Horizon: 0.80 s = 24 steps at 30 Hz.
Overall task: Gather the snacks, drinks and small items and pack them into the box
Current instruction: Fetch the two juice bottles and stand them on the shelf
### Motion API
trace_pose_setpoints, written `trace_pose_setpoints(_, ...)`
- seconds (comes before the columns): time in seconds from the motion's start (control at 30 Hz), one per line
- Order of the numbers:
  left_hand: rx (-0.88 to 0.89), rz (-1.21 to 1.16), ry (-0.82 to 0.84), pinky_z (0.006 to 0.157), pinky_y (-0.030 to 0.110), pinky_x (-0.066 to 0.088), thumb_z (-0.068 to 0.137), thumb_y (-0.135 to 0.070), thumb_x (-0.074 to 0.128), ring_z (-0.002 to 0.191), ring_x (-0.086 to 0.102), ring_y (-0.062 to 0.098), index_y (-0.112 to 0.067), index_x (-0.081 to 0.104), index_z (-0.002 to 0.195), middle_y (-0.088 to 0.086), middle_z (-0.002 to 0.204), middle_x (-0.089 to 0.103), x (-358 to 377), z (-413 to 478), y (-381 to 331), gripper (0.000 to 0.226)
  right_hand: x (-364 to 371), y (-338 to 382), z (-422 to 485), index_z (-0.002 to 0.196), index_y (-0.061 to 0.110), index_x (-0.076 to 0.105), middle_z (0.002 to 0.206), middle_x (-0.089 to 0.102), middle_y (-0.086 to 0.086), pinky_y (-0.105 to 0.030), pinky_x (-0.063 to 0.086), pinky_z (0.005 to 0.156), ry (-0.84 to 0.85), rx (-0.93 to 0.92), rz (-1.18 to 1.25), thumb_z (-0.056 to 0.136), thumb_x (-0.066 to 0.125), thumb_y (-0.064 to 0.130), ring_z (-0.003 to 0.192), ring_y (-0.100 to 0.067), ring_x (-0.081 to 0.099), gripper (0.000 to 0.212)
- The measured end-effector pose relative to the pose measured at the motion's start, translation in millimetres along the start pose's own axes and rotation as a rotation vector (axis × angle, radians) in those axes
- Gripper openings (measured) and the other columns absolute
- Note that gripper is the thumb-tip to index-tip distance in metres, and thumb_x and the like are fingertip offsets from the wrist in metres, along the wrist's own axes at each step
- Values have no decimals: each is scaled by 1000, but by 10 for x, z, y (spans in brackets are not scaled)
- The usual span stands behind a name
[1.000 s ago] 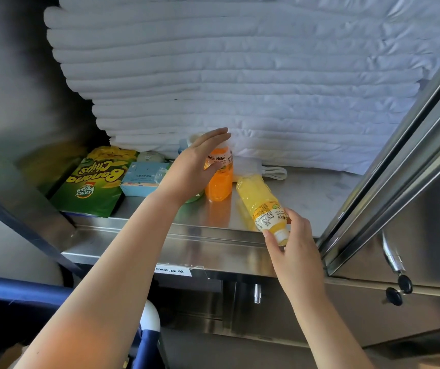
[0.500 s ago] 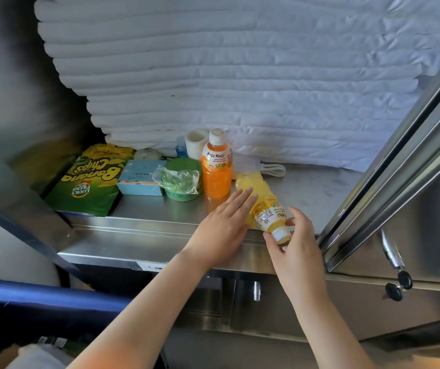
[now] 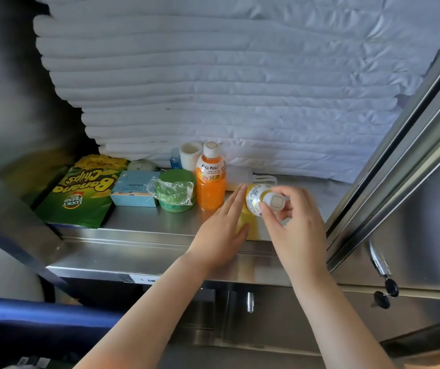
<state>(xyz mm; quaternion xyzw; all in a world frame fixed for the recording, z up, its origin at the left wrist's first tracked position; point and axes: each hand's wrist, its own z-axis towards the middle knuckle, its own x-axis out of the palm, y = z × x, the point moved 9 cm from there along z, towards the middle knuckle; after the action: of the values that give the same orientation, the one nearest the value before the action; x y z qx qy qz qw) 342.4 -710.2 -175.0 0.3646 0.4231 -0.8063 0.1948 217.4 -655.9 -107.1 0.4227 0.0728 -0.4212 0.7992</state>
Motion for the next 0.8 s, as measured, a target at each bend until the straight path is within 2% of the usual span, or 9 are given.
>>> trace_pose_setpoints(0.13, -47, -81, -22, 87, 9, 26, 94, -27, 51, 129, 28, 8, -26, 1, 151, -6, 155, 18, 9, 11, 18, 76, 57, 125, 295, 106, 17, 61, 96, 58, 6, -12, 38, 61, 43, -35, -25, 82, 70, 22, 62, 1, 49, 26)
trace_pose_setpoints(0.27, -105, -134, -27, 90, 3, 15, 96, -25, 49, 134, 14, 6, -21, -5, 151, -2, 157, 10, 63, 8, 69, 77, 227, 147, 549, 108, 16, 64, 97, 60, 3, -15, 36, 65, 106, -36, -79, 84, 68, 26, 60, 0, 46, 26)
trace_pose_setpoints(0.37, -142, -158, -12, 90, 9, 26, 97, -27, 47, 136, 25, 13, -22, -12, 149, -6, 158, 4, 106, 27, 110, 79, 346, 109, 644, 112, 16, 64, 103, 61, 2, -15, 35, 64, 122, -33, -93, 85, 67, 27, 60, -1, 47, 29)
trace_pose_setpoints(0.47, -172, -175, 11, 90, 18, 33, 97, -29, 46, 130, 40, 21, -24, -13, 149, -7, 158, 0, 124, 46, 174, 79, 442, 93, 698, 114, 15, 63, 106, 60, 2, -16, 35, 65, 136, -50, -88, 86, 66, 28, 59, 0, 46, 31)
trace_pose_setpoints(0.53, -181, -187, 24, 93, 18, 31, 98, -30, 45, 133, 36, 21, -23, -12, 149, -6, 158, -1, 139, 48, 217, 77, 495, 91, 739, 114, 14, 63, 108, 60, 0, -17, 35, 65, 147, -60, -98, 87, 65, 28, 59, -1, 45, 31)
trace_pose_setpoints(0.63, -175, -182, 52, 103, 20, 24, 98, -31, 44, 143, 14, 14, -23, -11, 150, -6, 158, -2, 176, 5, 257, 75, 550, 100, 777, 115, 13, 63, 108, 61, -2, -19, 35, 65, 167, -64, -134, 87, 65, 26, 62, -7, 50, 31)
trace_pose_setpoints(0.73, -137, -101, 55, 104, 25, 30, 98, -28, 44, 142, 20, 16, -21, -6, 150, -5, 159, 2, 176, -74, 275, 73, 559, 106, 782, 118, 14, 62, 112, 60, -2, -21, 38, 69, 208, -51, -164, 87, 65, 27, 75, -16, 59, 34)
trace_pose_setpoints(0.8, -108, -63, 22, 102, 25, 32, 97, -25, 45, 139, 25, 17, -19, 0, 151, -5, 158, 5, 143, -132, 281, 71, 540, 115, 796, 125, 16, 59, 120, 56, 0, -22, 39, 74, 261, -56, -208, 88, 63, 29, 91, -18, 60, 39)
